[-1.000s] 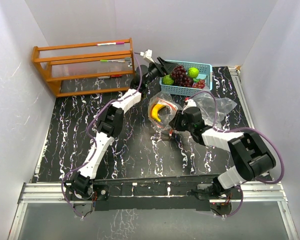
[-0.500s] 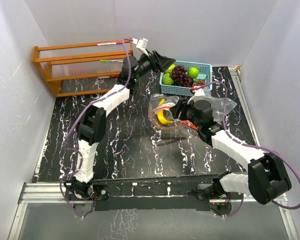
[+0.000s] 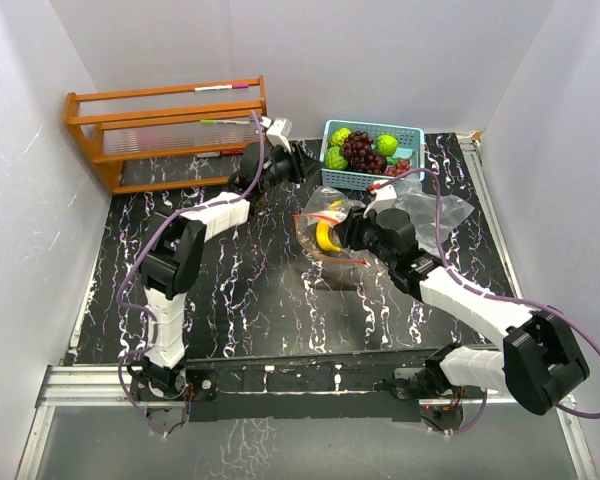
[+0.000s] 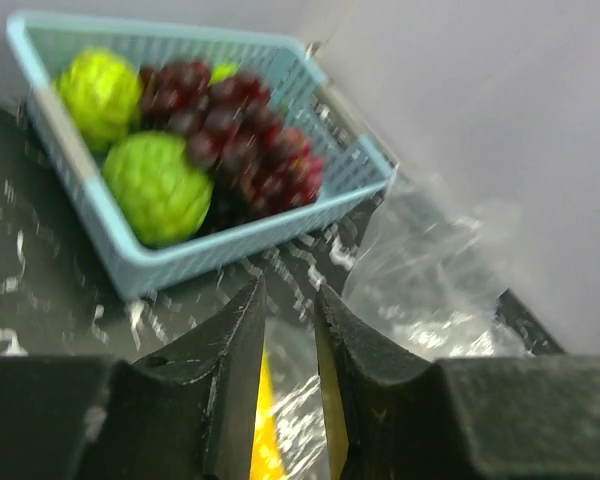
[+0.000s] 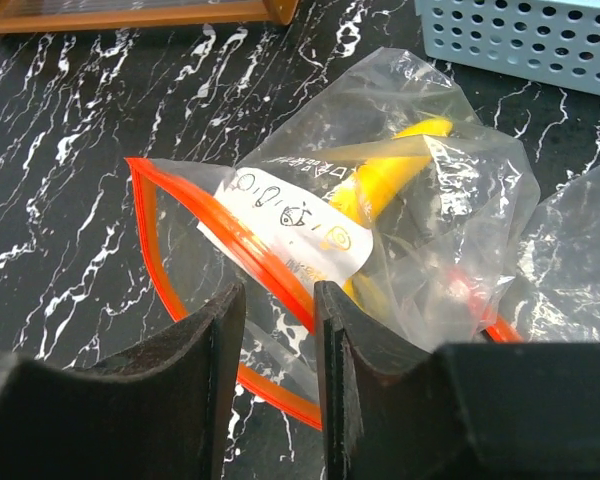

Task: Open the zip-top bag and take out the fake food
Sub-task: Pick up the fake fruit from the zipper food storage bag.

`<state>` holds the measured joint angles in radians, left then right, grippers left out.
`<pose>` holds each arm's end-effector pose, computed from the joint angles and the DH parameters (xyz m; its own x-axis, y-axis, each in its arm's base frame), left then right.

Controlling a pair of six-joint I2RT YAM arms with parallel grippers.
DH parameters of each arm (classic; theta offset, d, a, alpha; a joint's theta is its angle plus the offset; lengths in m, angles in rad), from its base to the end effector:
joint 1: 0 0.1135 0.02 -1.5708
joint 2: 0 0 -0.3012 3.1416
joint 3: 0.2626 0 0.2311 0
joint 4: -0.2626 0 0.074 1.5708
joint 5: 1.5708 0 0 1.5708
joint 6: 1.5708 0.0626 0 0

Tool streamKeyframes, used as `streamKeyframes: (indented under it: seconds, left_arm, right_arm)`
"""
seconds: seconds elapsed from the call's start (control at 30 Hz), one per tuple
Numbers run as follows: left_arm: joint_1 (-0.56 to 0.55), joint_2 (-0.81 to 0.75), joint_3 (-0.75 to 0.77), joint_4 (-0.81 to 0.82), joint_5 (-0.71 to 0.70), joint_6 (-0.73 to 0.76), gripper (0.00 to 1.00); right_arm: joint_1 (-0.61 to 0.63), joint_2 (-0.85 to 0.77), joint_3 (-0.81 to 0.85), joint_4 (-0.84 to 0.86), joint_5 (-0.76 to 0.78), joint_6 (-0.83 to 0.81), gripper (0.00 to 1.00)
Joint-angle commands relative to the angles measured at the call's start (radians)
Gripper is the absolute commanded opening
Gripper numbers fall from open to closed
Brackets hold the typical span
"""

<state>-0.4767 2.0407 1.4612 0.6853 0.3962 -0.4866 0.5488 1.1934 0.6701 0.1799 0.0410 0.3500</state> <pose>0.4394 -0.2541 0.3240 -0.2745 -0.3438 -0.8980 0.7195 0.5462 -0.4290 0.2239 0.1339 0.2880 -0.4373 0.1342 -0.8893 -0.3602 0.8799 0.3099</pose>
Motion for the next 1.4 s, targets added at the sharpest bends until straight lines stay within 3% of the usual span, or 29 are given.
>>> streamKeyframes:
  seconds: [0.0,0.1,0.17,0.23,0.37,0.63,0.73,1.27,1.37]
  left_arm:
    - [0.006,0.027,-0.026,0.008,-0.015,0.011,0.23]
    - [0.004,0.066,-0.024,0.001,-0.009,0.009,0.19]
    - [0.003,0.094,-0.027,0.007,0.000,-0.007,0.17]
    - [0.003,0.116,-0.040,0.003,-0.001,-0.025,0.14]
    - [-0.002,0.136,-0.107,0.043,-0.017,-0.057,0.09]
    - [-0.028,0.167,-0.121,0.050,-0.011,-0.073,0.04]
    - [-0.042,0.179,-0.118,0.044,-0.008,-0.076,0.03]
    - [-0.065,0.162,-0.201,0.054,0.004,-0.095,0.01]
    - [-0.065,0.159,-0.203,0.051,0.004,-0.094,0.01]
  right_arm:
    - [-0.002,0.007,0.013,0.049,0.041,0.009,0.35]
    - [-0.001,-0.031,0.022,0.034,0.116,0.009,0.39]
    - [0.001,-0.068,0.037,0.011,0.145,-0.050,0.63]
    - [0.009,-0.088,0.071,-0.042,0.156,-0.087,0.69]
    - [0.040,-0.098,0.096,-0.099,0.140,-0.105,0.64]
    - [0.079,-0.019,0.011,-0.013,0.121,-0.005,0.27]
    - [0.078,0.029,0.002,0.041,0.131,0.004,0.20]
    - [0.057,0.392,0.100,0.176,0.187,-0.081,0.19]
    - [0.056,0.423,0.113,0.188,0.218,-0.113,0.26]
